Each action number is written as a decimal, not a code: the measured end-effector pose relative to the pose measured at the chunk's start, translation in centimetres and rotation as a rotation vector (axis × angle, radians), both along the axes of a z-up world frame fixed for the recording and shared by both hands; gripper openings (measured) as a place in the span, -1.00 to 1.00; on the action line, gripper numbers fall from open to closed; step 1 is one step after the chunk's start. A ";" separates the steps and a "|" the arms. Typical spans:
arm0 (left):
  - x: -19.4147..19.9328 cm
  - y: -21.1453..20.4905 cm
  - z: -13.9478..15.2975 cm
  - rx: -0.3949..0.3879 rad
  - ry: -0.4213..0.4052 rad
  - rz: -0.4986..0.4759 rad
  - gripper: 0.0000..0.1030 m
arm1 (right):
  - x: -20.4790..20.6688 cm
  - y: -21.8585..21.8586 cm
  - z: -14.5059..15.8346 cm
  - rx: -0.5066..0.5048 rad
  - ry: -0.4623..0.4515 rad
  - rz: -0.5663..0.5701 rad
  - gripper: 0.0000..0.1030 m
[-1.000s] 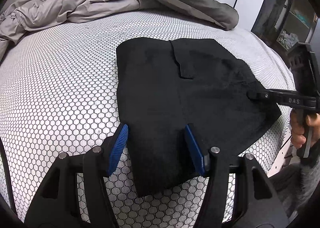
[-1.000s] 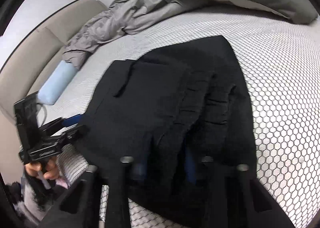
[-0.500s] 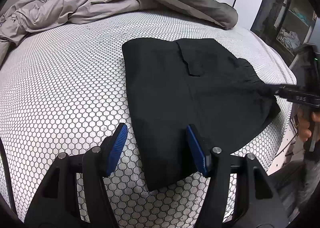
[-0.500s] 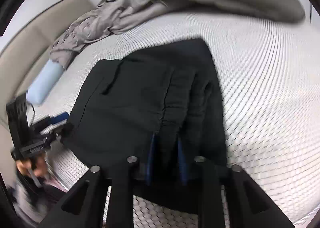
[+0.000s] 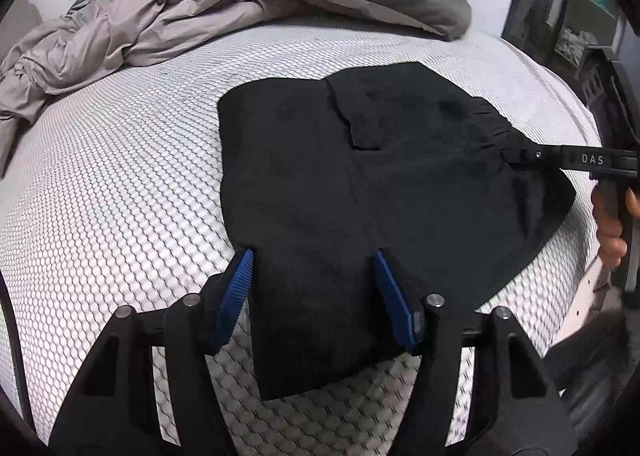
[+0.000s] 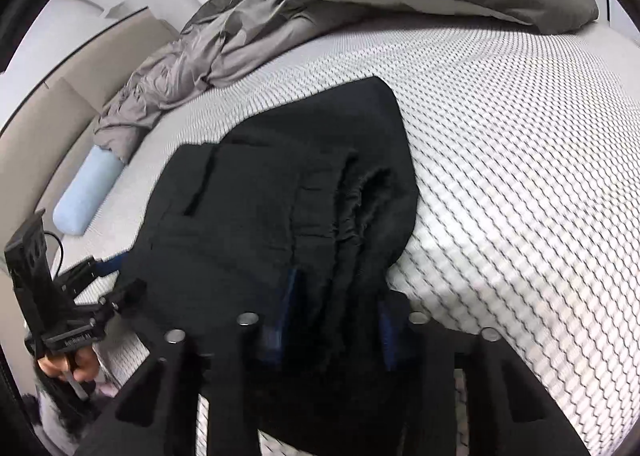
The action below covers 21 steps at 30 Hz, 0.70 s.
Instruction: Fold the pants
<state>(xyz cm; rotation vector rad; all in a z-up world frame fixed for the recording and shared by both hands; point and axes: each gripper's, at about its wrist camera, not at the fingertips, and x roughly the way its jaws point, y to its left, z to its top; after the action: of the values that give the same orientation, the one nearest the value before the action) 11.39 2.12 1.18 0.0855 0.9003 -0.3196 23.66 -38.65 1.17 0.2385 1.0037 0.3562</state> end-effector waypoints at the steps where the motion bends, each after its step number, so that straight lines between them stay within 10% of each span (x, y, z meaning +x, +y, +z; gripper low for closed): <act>1: 0.5 0.2 0.0 -0.001 0.000 0.015 0.13 | 0.4 0.3 0.1 0.019 -0.009 -0.005 -0.37; 6: 2.8 1.8 -1.0 -0.038 0.018 0.080 0.13 | 2.4 2.3 -0.3 0.022 -0.019 0.002 -0.33; 16: -0.1 2.5 -1.2 -0.028 -0.014 0.080 0.14 | 0.1 -0.8 0.0 -0.194 -0.058 -0.001 0.66; 19: -2.4 2.9 0.3 -0.038 -0.068 0.112 0.17 | -1.2 -2.1 1.0 -0.093 -0.049 -0.005 0.67; 21: -3.7 3.0 1.4 -0.068 -0.111 0.117 0.53 | -2.3 -2.0 2.3 -0.025 -0.081 0.005 0.81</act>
<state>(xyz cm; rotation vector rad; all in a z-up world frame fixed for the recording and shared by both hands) 7.69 5.15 2.59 -0.0117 0.7801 -0.2341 21.34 -40.67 3.47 0.1972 0.9288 0.3550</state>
